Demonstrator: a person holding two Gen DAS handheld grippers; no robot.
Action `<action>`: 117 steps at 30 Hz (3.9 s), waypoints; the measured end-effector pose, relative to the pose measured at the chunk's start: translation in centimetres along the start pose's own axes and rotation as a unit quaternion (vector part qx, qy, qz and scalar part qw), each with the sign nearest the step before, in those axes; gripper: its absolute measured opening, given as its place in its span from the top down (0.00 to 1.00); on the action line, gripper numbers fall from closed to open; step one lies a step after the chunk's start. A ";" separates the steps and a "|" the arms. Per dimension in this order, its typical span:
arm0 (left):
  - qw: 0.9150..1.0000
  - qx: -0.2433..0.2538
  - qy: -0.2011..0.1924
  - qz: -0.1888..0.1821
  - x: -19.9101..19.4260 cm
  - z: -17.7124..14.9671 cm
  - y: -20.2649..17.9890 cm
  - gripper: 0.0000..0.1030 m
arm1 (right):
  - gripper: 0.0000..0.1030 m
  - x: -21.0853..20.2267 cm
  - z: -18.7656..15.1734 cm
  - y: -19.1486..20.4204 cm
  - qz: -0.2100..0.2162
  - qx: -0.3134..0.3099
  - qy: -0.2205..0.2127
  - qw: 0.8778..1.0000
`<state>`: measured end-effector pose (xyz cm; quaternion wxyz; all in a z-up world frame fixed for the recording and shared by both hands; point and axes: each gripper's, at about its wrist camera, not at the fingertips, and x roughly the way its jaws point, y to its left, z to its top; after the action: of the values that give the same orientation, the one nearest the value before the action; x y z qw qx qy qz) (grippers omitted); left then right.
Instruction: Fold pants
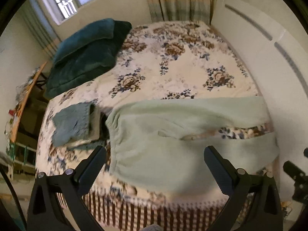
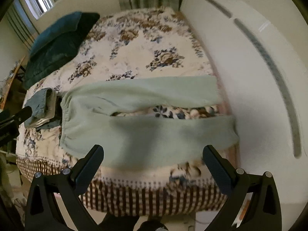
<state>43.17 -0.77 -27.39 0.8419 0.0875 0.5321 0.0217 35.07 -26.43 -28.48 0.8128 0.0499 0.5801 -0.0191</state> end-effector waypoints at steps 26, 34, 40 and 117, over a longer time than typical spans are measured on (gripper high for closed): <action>0.980 0.144 0.137 -0.006 43.1 12.8 -11.1 0.11 | 0.08 58.2 26.3 3.3 0.028 -0.328 0.319 0.889; 0.963 0.223 0.141 -0.048 44.5 13.5 -12.5 0.11 | 0.86 54.9 25.6 1.9 0.113 -0.298 0.272 0.908; 0.941 0.292 0.149 -0.089 44.6 14.3 -13.9 0.11 | 0.87 47.4 24.0 0.6 0.144 -0.306 0.179 0.924; 0.980 -0.102 0.139 -0.103 21.3 -8.3 -9.3 0.13 | 0.12 26.7 0.1 -4.9 0.020 0.003 0.172 0.985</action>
<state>44.38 -6.10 -51.43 0.7616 -0.0578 0.6454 0.0012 43.48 -30.60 -54.00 0.7008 0.0664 0.7102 0.0045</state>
